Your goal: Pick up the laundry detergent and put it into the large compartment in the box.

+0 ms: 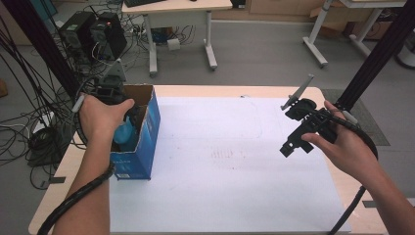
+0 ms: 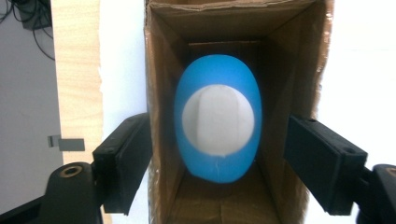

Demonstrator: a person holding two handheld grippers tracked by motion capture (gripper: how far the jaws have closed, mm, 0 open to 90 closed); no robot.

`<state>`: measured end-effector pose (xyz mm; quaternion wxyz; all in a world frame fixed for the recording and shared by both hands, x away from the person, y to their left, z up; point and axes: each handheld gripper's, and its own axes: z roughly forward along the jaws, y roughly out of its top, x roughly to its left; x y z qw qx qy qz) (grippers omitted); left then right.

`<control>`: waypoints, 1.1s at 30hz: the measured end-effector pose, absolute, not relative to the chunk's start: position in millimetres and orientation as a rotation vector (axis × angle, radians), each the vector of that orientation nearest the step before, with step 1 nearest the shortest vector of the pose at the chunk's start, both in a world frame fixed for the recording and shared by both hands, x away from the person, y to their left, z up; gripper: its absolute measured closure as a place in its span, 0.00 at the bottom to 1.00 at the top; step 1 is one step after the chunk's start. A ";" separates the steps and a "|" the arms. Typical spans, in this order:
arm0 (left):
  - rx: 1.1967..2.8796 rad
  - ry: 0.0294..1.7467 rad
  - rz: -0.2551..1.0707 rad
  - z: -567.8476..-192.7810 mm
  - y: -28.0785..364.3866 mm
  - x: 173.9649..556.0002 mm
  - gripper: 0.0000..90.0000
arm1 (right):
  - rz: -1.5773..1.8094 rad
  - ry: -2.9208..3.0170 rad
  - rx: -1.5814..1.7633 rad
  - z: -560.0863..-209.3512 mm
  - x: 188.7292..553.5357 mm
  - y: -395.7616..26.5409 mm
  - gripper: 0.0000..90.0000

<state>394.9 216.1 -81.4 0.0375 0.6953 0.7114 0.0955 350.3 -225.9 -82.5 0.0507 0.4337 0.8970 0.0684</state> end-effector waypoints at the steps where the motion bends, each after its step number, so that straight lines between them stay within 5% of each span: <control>1: 2.134 2.183 0.293 -81.4 216.1 394.9 0.24 | 0.211 2.729 1.321 -81.9 349.6 -226.5 0.07; 10: 2.106 2.148 0.333 -52.7 209.9 377.4 0.14 | 0.223 2.729 1.318 -77.8 345.6 -228.1 0.07; 33: 2.180 1.958 0.375 -15.3 145.1 376.9 0.09 | 0.261 2.719 1.326 -69.2 338.6 -240.8 0.07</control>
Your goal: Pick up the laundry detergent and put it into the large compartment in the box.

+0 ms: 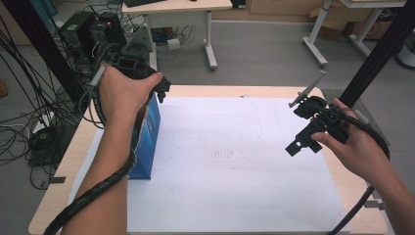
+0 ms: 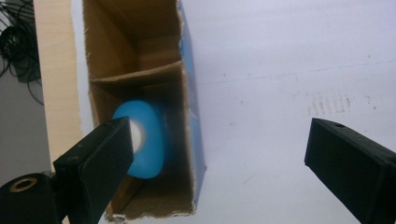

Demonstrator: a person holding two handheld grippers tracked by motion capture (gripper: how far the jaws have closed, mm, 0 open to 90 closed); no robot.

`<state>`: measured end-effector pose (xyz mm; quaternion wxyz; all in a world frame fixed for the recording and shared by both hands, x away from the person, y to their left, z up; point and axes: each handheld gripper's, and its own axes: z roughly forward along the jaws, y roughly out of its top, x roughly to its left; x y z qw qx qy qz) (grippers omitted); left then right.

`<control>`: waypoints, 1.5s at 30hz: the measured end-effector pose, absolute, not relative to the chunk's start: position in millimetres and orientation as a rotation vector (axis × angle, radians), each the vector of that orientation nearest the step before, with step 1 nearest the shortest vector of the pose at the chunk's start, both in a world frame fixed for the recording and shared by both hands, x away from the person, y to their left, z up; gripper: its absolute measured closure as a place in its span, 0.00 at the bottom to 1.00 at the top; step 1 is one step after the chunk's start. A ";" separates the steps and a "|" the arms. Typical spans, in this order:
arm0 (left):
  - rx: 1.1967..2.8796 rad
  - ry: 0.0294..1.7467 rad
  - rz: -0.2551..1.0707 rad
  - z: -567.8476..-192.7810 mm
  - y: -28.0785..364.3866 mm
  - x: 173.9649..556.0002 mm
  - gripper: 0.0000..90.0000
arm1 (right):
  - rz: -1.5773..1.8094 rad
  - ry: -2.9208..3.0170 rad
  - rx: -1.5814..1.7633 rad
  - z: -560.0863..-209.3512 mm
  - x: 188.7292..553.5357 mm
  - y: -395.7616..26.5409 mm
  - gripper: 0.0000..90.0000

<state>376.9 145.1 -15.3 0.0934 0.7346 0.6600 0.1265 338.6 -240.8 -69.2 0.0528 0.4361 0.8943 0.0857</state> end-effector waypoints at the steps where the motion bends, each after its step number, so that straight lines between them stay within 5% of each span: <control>1: 2.182 1.955 0.378 -15.9 142.6 377.7 0.09 | 0.261 2.720 1.324 -69.0 339.1 -241.8 0.07; 45: 2.322 1.883 0.374 -33.9 99.7 397.4 0.07 | 0.288 2.715 1.331 -68.7 342.4 -251.4 0.06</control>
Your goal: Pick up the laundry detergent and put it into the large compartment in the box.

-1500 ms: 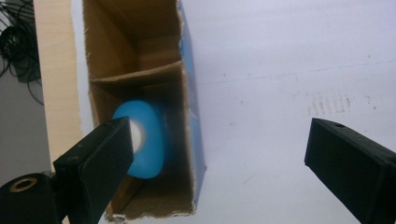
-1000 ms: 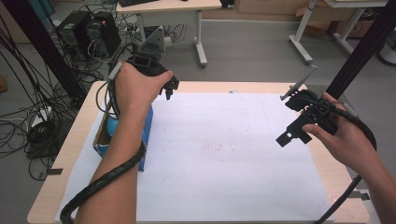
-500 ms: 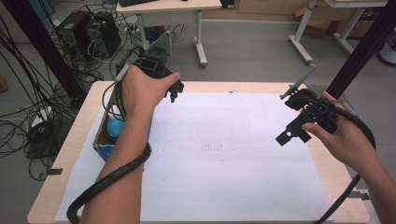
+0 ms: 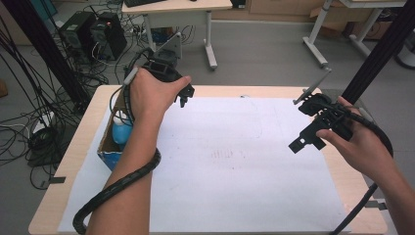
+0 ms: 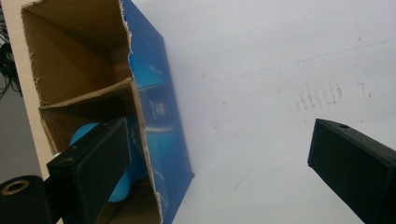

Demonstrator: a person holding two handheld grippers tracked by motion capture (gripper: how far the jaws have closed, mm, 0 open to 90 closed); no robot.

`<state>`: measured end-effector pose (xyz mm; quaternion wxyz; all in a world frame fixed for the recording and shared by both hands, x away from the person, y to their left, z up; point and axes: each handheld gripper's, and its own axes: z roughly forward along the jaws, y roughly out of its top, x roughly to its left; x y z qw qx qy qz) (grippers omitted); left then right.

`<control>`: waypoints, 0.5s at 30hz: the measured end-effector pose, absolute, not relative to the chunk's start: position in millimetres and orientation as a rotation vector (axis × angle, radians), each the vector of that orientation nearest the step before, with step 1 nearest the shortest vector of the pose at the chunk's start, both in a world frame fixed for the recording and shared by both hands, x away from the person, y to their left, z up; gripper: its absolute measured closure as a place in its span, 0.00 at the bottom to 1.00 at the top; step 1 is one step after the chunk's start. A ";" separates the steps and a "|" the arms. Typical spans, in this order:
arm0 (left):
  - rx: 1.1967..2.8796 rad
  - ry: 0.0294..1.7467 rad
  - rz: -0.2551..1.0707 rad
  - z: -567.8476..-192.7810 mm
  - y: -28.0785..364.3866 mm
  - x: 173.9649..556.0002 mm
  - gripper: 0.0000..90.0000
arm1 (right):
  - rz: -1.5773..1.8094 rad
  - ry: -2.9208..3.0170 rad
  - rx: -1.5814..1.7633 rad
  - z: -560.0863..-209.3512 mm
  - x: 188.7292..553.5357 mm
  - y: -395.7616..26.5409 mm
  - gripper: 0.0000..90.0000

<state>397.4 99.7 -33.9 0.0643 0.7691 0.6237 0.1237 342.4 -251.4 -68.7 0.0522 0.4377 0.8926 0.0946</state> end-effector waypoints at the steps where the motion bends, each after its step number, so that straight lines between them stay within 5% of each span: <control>1: 2.325 1.876 0.372 -33.5 99.7 397.5 0.07 | 0.283 2.716 1.336 -69.0 343.1 -250.9 0.06; 15: 2.319 1.887 0.385 -35.7 100.7 397.1 0.07 | 0.286 2.719 1.335 -72.5 344.2 -251.9 0.06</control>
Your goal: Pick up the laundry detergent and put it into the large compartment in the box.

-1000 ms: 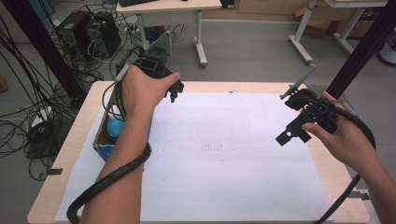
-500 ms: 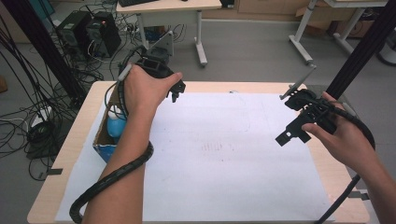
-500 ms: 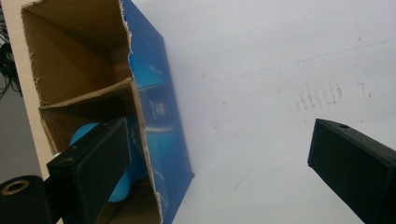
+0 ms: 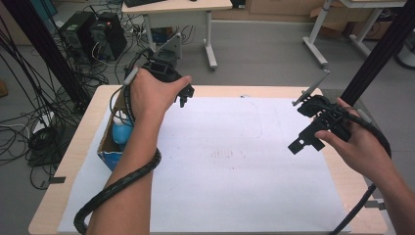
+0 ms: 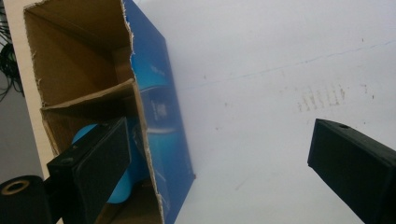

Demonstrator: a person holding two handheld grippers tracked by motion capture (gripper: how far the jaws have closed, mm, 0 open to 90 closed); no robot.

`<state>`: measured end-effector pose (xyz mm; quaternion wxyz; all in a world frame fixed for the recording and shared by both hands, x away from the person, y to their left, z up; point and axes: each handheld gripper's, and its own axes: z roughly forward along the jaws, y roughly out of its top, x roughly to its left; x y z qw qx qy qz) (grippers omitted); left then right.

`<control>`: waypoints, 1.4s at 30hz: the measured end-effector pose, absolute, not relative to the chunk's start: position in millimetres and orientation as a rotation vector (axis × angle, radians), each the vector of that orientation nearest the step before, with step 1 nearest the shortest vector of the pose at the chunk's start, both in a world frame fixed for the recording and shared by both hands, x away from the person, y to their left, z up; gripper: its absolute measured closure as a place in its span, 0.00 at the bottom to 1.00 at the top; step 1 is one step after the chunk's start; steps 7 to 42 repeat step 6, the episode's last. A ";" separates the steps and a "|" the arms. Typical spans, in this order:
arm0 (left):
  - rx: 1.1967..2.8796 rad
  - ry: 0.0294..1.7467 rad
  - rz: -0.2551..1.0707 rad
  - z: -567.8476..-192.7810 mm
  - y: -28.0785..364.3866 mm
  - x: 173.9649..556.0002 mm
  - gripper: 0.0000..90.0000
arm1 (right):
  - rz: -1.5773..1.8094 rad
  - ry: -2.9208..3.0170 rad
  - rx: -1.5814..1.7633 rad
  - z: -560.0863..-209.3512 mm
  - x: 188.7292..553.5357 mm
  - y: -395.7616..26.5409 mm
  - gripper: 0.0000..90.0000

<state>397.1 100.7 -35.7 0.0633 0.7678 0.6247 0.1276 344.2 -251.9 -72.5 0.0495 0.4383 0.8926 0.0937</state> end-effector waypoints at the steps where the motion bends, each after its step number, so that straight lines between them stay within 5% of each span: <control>1: 2.319 1.889 0.385 -35.7 100.4 397.0 0.07 | 0.287 2.717 1.336 -72.5 343.9 -252.3 0.06; 42: 2.321 1.880 0.382 -35.7 100.4 396.2 0.07 | 0.295 2.719 1.334 -72.8 342.9 -253.1 0.06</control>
